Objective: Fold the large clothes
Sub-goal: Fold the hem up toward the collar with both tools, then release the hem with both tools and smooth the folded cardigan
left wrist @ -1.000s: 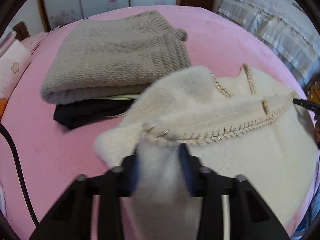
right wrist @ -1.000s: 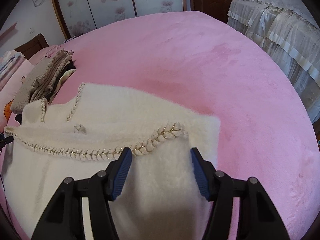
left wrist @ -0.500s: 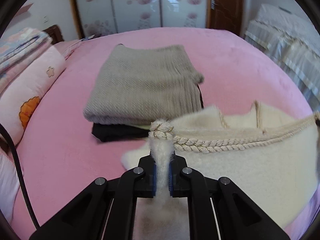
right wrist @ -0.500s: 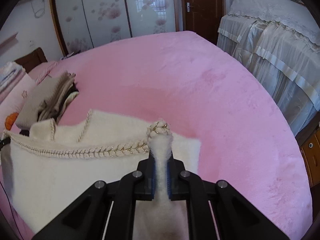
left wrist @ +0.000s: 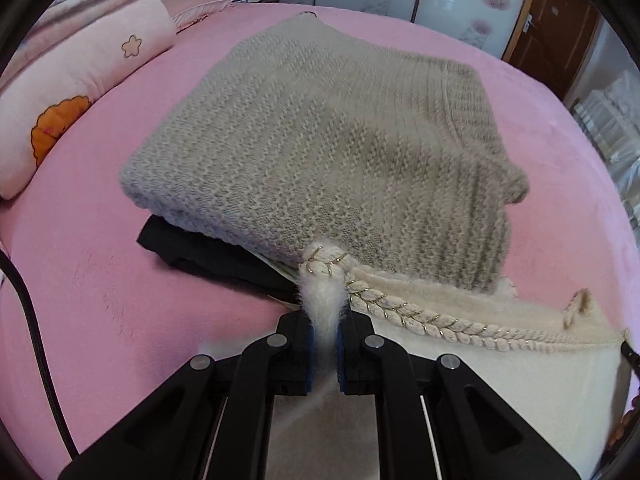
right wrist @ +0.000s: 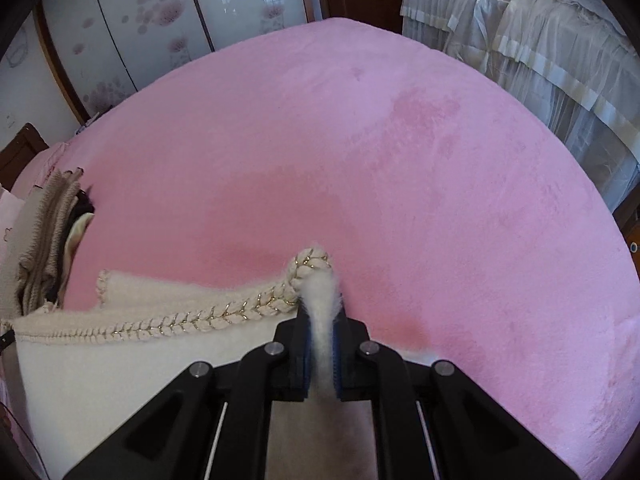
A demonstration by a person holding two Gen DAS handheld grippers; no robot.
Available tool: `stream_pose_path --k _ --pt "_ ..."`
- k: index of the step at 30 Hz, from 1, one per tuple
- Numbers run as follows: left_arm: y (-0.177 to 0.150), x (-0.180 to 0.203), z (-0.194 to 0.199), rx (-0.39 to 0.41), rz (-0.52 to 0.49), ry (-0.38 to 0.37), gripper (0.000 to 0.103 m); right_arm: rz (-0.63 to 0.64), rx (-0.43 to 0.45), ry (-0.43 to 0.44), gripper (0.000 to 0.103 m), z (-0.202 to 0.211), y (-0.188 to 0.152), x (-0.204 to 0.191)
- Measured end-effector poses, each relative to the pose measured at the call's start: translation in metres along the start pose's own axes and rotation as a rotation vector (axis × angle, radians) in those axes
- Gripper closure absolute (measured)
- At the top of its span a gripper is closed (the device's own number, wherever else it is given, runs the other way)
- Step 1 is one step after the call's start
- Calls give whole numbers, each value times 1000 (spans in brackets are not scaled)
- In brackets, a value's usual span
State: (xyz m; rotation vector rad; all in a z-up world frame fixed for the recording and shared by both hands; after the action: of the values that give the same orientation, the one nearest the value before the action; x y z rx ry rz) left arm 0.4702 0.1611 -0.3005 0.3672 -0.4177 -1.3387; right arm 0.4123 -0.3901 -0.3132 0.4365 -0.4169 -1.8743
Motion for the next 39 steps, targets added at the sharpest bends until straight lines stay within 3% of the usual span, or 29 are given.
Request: stream_pose_path --k 7,10,11,14,15,16,17,21,25,27,31,33,35,38,39 --pt "-11 5 -18 49 -25 -12 95 -6 18 -18 96 -13 -11 4" --pt "-15 6 -16 68 -16 -13 92 13 31 -47 95 -11 -12 2" --pt "-17 3 -15 68 -8 -12 85 26 36 -65 94 -9 -13 0" --pt "-16 -5 -10 55 32 -3 65 58 49 -117 76 0 -12 -3" --pt "-16 -9 -8 44 47 6 55 76 51 -145 63 4 -13 -3" --pt "-16 -13 -5 31 67 12 53 93 61 -174 53 9 -14 -3" --pt "-17 -15 0 20 86 3 53 107 77 -183 52 15 -13 -4" --pt "-19 -23 34 56 119 31 53 128 177 -155 52 58 -10 -16" --pt "-31 -6 77 136 143 -50 52 206 251 -33 52 98 -15 -65" --pt "-46 15 82 128 132 -101 52 257 242 50 52 105 -26 -106" --pt "-81 61 68 87 69 -116 52 328 186 191 52 96 -54 -180" --pt "-95 76 55 83 31 -80 52 380 146 195 52 78 -73 -206" --pt "-102 80 40 80 9 -31 52 386 82 156 52 53 -83 -205" --pt "-103 73 30 108 -16 -38 41 364 97 146 68 42 -77 -178" --pt "-102 70 28 111 -38 -49 36 370 109 106 91 41 -73 -162"
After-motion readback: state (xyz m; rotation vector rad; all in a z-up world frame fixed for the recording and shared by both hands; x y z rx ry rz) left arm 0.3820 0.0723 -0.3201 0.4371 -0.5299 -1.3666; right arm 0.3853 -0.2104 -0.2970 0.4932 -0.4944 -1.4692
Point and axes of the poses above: each gripper's, at about its wrist camera, not at the fingertips, and z roughly against the way its jaws point, x to its right, y to its top, the point moved 8 cm from there along -z, roughly the way its jaws point, and after that the axes turned 2 degrees about z, right-handed, at the moved point
